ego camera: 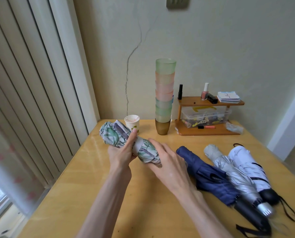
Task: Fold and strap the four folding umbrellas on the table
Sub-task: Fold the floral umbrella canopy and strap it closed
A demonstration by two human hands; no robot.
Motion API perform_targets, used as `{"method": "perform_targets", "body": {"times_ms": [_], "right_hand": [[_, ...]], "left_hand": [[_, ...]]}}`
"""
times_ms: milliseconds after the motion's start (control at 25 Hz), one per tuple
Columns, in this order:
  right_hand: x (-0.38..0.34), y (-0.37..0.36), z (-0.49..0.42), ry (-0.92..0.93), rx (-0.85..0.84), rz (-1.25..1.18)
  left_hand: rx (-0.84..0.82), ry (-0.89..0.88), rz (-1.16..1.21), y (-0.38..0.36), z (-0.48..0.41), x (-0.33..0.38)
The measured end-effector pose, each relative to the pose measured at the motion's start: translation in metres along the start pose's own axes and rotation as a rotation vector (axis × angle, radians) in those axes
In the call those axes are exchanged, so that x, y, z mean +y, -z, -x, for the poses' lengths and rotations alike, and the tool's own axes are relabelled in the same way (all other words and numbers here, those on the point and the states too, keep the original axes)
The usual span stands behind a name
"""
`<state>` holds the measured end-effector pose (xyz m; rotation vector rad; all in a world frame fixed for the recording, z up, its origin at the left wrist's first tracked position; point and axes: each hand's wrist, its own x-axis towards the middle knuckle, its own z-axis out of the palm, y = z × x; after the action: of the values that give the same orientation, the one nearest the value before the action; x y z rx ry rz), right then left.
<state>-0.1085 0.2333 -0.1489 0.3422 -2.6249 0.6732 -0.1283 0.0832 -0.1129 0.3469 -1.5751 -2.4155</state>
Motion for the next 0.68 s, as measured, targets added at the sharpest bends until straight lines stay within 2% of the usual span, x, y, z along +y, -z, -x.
{"method": "perform_targets", "body": {"times_ms": [80, 240, 320, 440, 520, 560, 640, 680], "right_hand": [[0.003, -0.002, 0.001, -0.002, -0.006, -0.132], [-0.001, 0.009, -0.004, -0.137, -0.109, -0.793], [-0.010, 0.011, -0.001, -0.219, -0.165, -0.977], [-0.020, 0.013, 0.005, -0.301, -0.338, -1.091], [-0.014, 0.020, 0.005, -0.325, -0.404, -0.980], [-0.005, 0.026, 0.003, -0.348, -0.343, -0.783], [0.025, 0.041, 0.001, -0.358, -0.170, -0.037], [0.037, 0.049, 0.004, -0.374, -0.183, 0.285]], "left_hand": [[-0.083, -0.036, -0.038, -0.001, 0.004, 0.004], [-0.422, -0.032, -0.130, 0.007, 0.011, -0.003], [-0.546, -0.047, -0.169, 0.015, 0.013, -0.012], [-0.478, -0.085, -0.286, 0.018, 0.010, -0.015], [-0.322, -0.073, -0.438, 0.015, 0.005, -0.012], [-0.254, -0.063, -0.544, 0.014, 0.003, -0.012], [-0.236, -0.002, -0.738, 0.021, -0.004, -0.020], [-0.267, 0.042, -0.800, 0.024, -0.004, -0.023]]}}
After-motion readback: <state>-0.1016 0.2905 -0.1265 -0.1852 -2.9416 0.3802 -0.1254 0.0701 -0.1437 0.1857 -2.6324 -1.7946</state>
